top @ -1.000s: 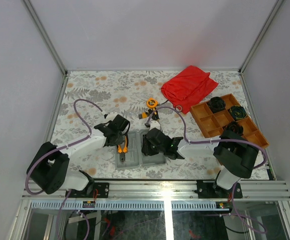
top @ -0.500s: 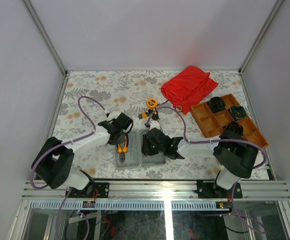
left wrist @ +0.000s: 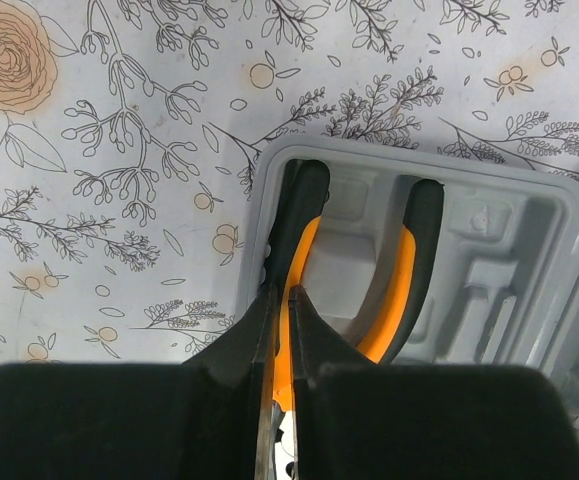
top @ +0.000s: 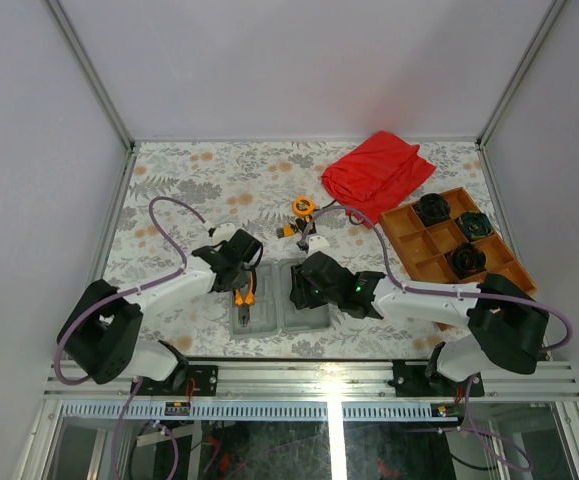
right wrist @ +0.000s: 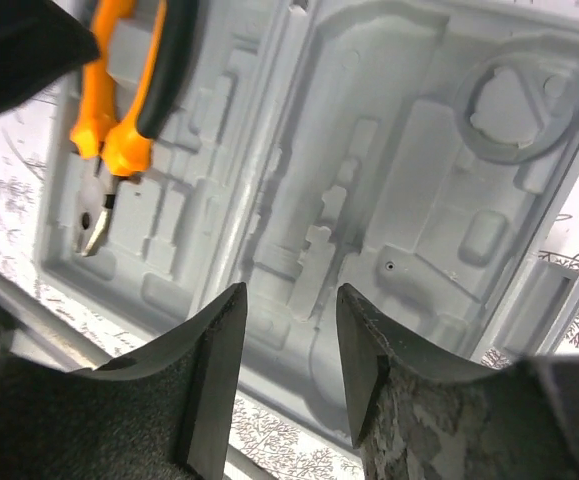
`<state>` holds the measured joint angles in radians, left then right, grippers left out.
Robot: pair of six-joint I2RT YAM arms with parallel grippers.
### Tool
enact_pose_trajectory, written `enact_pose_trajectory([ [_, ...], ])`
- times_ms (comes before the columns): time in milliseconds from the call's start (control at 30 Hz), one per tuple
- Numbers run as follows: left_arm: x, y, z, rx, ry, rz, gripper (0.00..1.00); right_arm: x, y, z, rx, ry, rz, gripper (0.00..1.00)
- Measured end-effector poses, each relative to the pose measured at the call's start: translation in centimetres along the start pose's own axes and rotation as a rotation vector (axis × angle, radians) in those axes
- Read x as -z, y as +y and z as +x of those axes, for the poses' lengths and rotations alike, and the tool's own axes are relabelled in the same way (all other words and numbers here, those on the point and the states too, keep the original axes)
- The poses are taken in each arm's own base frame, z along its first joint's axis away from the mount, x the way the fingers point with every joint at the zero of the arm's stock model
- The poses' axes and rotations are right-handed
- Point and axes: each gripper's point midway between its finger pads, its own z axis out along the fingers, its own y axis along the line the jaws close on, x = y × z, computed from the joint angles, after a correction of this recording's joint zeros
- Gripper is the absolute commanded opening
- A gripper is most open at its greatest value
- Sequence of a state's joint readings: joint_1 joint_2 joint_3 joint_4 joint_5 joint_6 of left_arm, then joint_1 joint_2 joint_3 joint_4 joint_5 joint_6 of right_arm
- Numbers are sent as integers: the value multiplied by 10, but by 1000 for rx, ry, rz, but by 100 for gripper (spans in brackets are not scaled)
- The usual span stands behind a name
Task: Sort the tools into containers
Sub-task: Place the pliers in the storage box.
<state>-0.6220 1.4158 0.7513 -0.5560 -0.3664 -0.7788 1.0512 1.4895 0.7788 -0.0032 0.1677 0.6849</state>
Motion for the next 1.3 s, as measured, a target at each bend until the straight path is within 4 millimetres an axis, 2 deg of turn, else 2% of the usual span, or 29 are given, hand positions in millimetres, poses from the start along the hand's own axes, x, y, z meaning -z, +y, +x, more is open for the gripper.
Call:
enact_pose_trajectory([
  [100, 0, -1, 1, 8, -5, 9, 1, 8, 8, -12, -6, -41, -35, 46],
  [233, -1, -1, 1, 7, -14, 12, 1, 3, 24, -17, -15, -46, -99, 38],
  [500, -1, -4, 0, 6, -26, 21, 1, -45, 53, -9, -91, 24, -168, 29],
  [700, -1, -5, -1, 7, -29, 25, 1, -66, 60, -3, -156, 39, -192, 26],
  [1067, -1, -6, -1, 4, -33, 27, 1, -73, 73, -28, -276, -51, -288, 23],
  [1300, -2, -7, -1, 5, -38, 30, 1, -87, 67, -19, -306, -20, -275, 20],
])
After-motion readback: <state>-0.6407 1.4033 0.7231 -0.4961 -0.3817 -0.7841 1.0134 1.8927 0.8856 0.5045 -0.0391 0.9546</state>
